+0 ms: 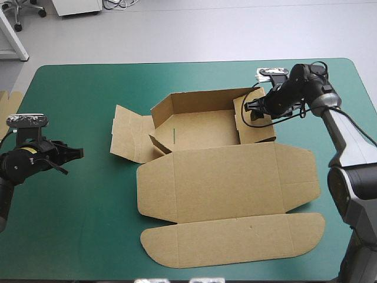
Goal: Fold the box
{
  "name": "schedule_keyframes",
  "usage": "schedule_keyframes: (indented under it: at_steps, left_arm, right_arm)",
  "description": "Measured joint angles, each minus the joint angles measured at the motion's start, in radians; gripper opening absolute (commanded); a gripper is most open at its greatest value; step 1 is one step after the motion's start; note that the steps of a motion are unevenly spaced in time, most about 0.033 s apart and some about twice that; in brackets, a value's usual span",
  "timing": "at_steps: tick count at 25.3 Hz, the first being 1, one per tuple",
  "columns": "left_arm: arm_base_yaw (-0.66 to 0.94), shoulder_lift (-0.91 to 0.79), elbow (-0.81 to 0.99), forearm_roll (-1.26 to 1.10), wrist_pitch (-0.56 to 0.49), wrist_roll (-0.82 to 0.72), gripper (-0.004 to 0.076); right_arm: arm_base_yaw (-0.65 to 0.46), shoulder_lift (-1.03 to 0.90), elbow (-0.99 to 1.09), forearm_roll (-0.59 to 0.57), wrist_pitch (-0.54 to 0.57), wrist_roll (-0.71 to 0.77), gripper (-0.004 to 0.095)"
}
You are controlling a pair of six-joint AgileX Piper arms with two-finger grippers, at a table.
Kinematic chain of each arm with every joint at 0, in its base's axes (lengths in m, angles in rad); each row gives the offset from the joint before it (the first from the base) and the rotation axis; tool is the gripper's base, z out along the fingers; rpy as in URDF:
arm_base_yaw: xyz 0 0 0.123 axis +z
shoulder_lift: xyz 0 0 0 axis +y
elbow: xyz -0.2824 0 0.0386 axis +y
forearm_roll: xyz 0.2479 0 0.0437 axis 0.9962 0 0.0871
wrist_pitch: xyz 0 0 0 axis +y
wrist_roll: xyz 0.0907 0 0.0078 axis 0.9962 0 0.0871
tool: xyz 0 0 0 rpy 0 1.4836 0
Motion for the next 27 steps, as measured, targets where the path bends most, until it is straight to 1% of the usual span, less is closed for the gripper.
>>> schedule_keyframes:
  at_steps: [3,6,8,12,18,21,25,27]
  left_arm:
    - [0.0,0.0,0.0,0.0,0.001,0.001,0.0216]
    - [0.0,0.0,0.0,-0.001,0.001,0.001,0.0216]
    - [0.0,0.0,0.0,-0.001,0.001,0.001,0.0216]
    - [0.0,0.0,0.0,-0.001,0.001,0.002,0.0216]
    - [0.0,0.0,0.0,-0.001,0.001,0.004,0.0216]
    - [0.0,0.0,0.0,-0.001,0.001,0.004,0.02]
    - [0.0,0.0,0.0,-0.001,0.001,0.004,0.0189]
    - [0.0,0.0,0.0,-0.001,0.001,0.004,0.0183]
  right_arm:
    - [0.0,0.068,-0.09,-0.01,0.081,0.019,0.0488]
    - [0.0,0.113,-0.139,-0.032,0.111,0.044,0.039]
    - [0.0,0.124,-0.148,-0.045,0.117,0.052,0.0275]
    - [0.0,0.126,-0.152,-0.053,0.125,0.055,-0.001]
    - [0.012,0.126,-0.153,-0.081,0.119,0.052,-0.0003]
    - [0.018,0.126,-0.154,-0.08,0.117,0.052,-0.0003]
    - [0.018,0.092,-0.167,-0.058,0.096,0.04,-0.0003]
    - [-0.003,0.047,-0.177,-0.009,0.095,0.02,-0.0003]
